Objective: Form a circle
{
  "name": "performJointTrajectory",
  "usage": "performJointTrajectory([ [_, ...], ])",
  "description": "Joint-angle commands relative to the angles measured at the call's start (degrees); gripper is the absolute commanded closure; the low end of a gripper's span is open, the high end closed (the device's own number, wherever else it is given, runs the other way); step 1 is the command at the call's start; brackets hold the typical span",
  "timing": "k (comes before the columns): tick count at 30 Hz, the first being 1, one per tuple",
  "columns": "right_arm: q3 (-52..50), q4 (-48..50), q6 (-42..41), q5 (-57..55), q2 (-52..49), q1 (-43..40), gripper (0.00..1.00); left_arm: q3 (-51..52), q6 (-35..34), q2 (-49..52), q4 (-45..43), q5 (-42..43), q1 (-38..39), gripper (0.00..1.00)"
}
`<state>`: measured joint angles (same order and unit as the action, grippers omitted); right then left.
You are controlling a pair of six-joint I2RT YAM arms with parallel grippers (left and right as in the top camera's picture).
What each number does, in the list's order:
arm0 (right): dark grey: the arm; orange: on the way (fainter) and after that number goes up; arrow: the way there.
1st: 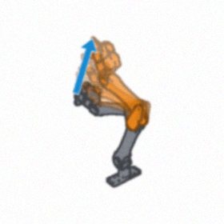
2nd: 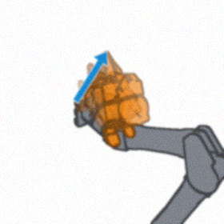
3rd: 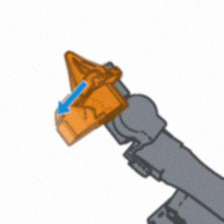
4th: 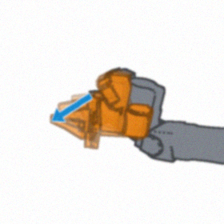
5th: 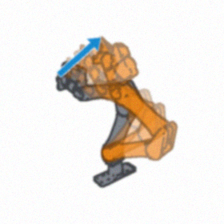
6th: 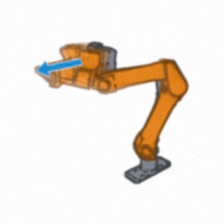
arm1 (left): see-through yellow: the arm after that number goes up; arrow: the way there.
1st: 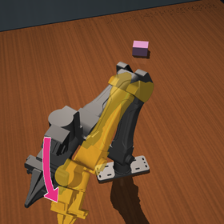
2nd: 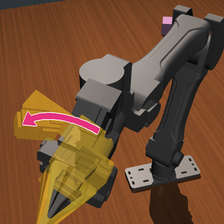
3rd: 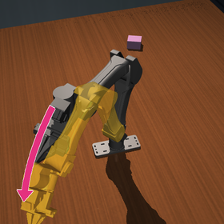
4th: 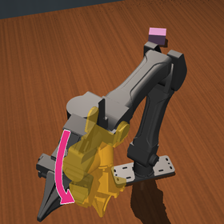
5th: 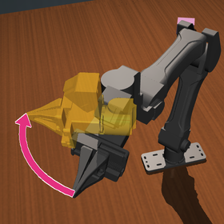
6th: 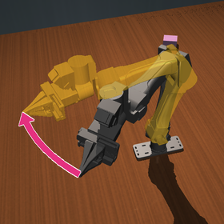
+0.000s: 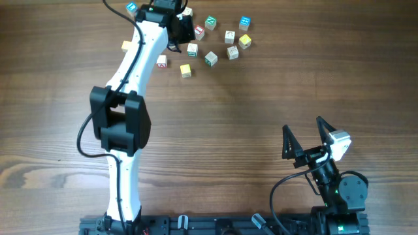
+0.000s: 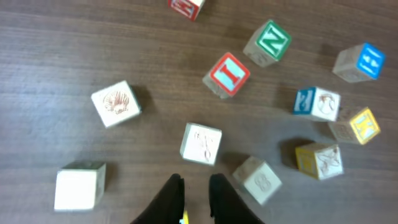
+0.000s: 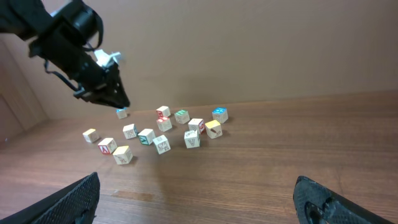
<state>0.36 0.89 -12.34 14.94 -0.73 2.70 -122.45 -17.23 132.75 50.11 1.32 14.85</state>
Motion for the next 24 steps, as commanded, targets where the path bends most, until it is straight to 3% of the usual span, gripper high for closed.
performJointTrajectory([
  [1, -0.1, 0.3, 0.3, -0.5, 0.5, 0.3, 0.00, -1.2, 0.5, 3.0, -1.7, -0.8, 0.2, 0.40],
  [13, -0.1, 0.3, 0.3, -0.5, 0.5, 0.3, 0.00, -1.2, 0.7, 8.8, -4.5, -0.8, 1.4, 0.34],
  [17, -0.1, 0.3, 0.3, -0.5, 0.5, 0.3, 0.00, -1.2, 5.2, 10.6, -4.5, -0.8, 2.2, 0.34],
  [22, -0.1, 0.3, 0.3, -0.5, 0.5, 0.3, 0.00, -1.2, 7.0, 10.7, -5.4, -1.0, 2.4, 0.53],
  [24, -0.1, 0.3, 0.3, -0.5, 0.5, 0.3, 0.00, -1.2, 7.0, 10.7, -5.4, -1.0, 2.4, 0.54],
])
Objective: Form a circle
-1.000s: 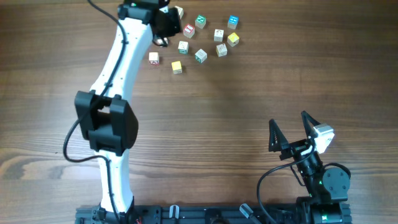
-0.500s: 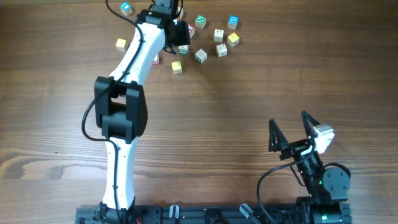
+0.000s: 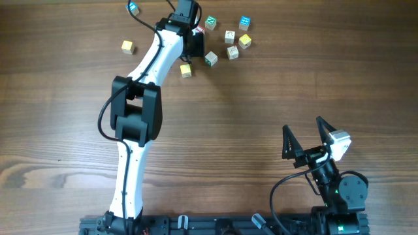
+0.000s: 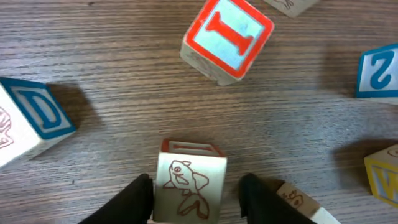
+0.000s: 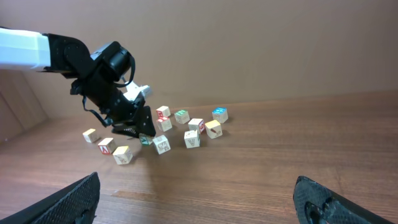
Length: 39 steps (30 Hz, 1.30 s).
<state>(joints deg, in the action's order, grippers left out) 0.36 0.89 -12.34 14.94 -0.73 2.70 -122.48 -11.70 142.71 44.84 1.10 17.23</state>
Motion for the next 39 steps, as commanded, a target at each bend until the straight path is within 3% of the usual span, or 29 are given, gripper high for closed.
performJointTrajectory([
  [1, -0.1, 0.3, 0.3, -0.5, 0.5, 0.3, 0.00, -1.2, 1.5, 0.7, -0.2, -0.8, 0.0, 0.54],
  [6, -0.1, 0.3, 0.3, -0.5, 0.5, 0.3, 0.00, -1.2, 1.5, 0.7, -1.1, -1.0, 0.0, 0.47],
  [15, -0.1, 0.3, 0.3, -0.5, 0.5, 0.3, 0.00, -1.2, 1.5, 0.7, -2.6, -1.9, 0.0, 0.62],
  [23, -0.1, 0.3, 0.3, -0.5, 0.5, 0.3, 0.00, -1.2, 1.5, 0.7, -1.4, -1.9, 0.0, 0.62],
  [31, -0.1, 0.3, 0.3, -0.5, 0.5, 0.3, 0.00, -1.2, 1.5, 0.4, -1.5, -1.9, 0.0, 0.74],
  [39, -0.1, 0.3, 0.3, -0.5, 0.5, 0.3, 0.00, -1.2, 1.4, -11.1, -0.7, -1.9, 0.0, 0.76],
])
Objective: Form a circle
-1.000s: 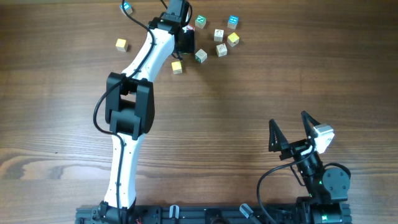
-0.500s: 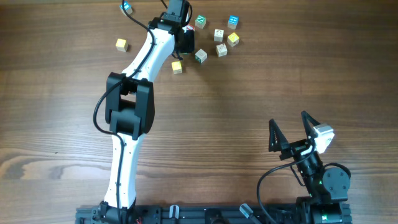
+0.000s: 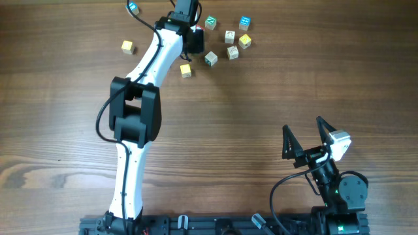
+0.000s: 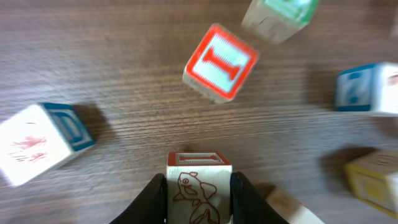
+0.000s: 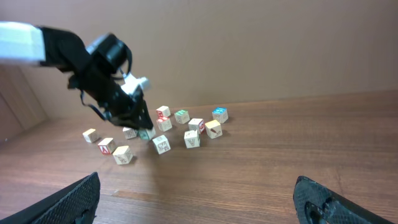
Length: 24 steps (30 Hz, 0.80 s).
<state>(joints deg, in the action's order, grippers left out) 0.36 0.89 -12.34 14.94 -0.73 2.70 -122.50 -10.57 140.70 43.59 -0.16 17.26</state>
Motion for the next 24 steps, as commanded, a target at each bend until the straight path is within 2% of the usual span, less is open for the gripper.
performJointTrajectory([
  [1, -0.1, 0.3, 0.3, -0.5, 0.5, 0.3, 0.00, -1.2, 0.3, -11.9, 1.9, -0.6, 0.0, 0.76],
  [10, -0.1, 0.3, 0.3, -0.5, 0.5, 0.3, 0.00, -1.2, -3.6, -33.6, 22.0, -0.4, 0.0, 0.78],
  [15, -0.1, 0.3, 0.3, -0.5, 0.5, 0.3, 0.00, -1.1, -3.6, -36.5, 38.5, -0.3, 0.0, 0.83],
  [17, -0.1, 0.3, 0.3, -0.5, 0.5, 0.3, 0.00, -0.3, -3.7, -36.0, 42.6, -0.3, 0.2, 0.83],
  [20, -0.1, 0.3, 0.3, -0.5, 0.5, 0.3, 0.00, 4.5, -6.4, -36.0, 42.9, -0.4, 0.2, 0.82],
  [24, -0.1, 0.3, 0.3, -0.5, 0.5, 0.3, 0.00, 16.7, -9.9, -36.0, 34.6, -0.3, 0.3, 0.89],
])
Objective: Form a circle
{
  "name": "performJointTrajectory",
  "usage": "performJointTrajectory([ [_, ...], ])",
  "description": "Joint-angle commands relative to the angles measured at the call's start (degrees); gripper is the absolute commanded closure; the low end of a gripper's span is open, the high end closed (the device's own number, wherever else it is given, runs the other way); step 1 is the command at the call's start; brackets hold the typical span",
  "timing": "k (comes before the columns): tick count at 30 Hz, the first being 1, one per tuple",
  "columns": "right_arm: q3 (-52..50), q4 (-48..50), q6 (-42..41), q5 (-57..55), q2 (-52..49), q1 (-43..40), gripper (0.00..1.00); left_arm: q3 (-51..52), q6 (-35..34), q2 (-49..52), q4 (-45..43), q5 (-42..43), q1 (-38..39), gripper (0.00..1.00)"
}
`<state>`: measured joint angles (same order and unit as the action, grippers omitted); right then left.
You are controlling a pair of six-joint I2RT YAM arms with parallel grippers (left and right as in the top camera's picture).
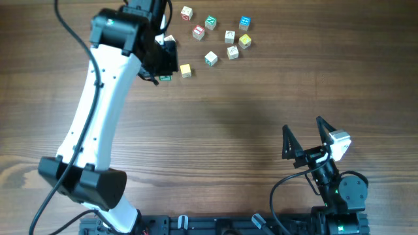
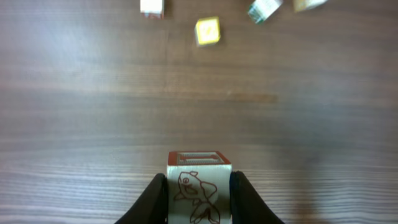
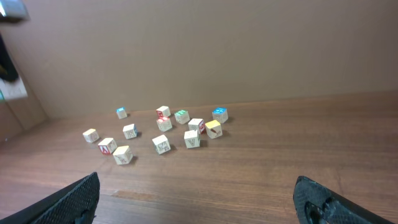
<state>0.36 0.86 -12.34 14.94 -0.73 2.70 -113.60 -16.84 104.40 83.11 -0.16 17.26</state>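
My left gripper (image 2: 199, 182) is shut on a white block with a red fish drawing (image 2: 199, 194), held high above the bare wood. In the overhead view the left gripper (image 1: 163, 60) hangs just left of a yellow block (image 1: 185, 70); the held block is hard to make out there. Several other letter blocks (image 1: 229, 36) lie scattered at the far edge, right of the gripper. The same blocks (image 3: 161, 144) show far off in the right wrist view. My right gripper (image 1: 307, 137) rests open and empty near the front right.
The left arm (image 1: 98, 124) stretches from the front edge up across the left side of the table (image 1: 261, 111). A black cable (image 1: 65, 32) loops beside it. A brown wall (image 3: 249, 43) rises behind the blocks.
The left gripper, still shut on the fish block, was low among the blocks and is now high up, nearer and to the left of the cluster. The right arm has not moved.
The left gripper first hung shut and empty above the scattered blocks. Then it stood open around the fish block on the table. After that it was shut on the block, and now it holds it high, away from the cluster.
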Motion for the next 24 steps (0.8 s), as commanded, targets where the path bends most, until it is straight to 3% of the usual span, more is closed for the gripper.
performJointTrajectory([
  [1, -0.1, 0.3, 0.3, -0.5, 0.5, 0.3, 0.00, 10.6, -3.6, 0.3, -7.6, -0.3, 0.3, 0.89],
  [10, -0.1, 0.3, 0.3, -0.5, 0.5, 0.3, 0.00, 33.9, -4.8, 0.3, -31.6, -0.3, 0.3, 0.89],
  [15, -0.1, 0.3, 0.3, -0.5, 0.5, 0.3, 0.00, 38.8, -6.6, 0.4, -40.3, -0.3, 0.8, 0.96],
  [24, -0.1, 0.3, 0.3, -0.5, 0.5, 0.3, 0.00, 40.4, -6.9, 0.4, -48.7, -0.4, 2.8, 0.96],
])
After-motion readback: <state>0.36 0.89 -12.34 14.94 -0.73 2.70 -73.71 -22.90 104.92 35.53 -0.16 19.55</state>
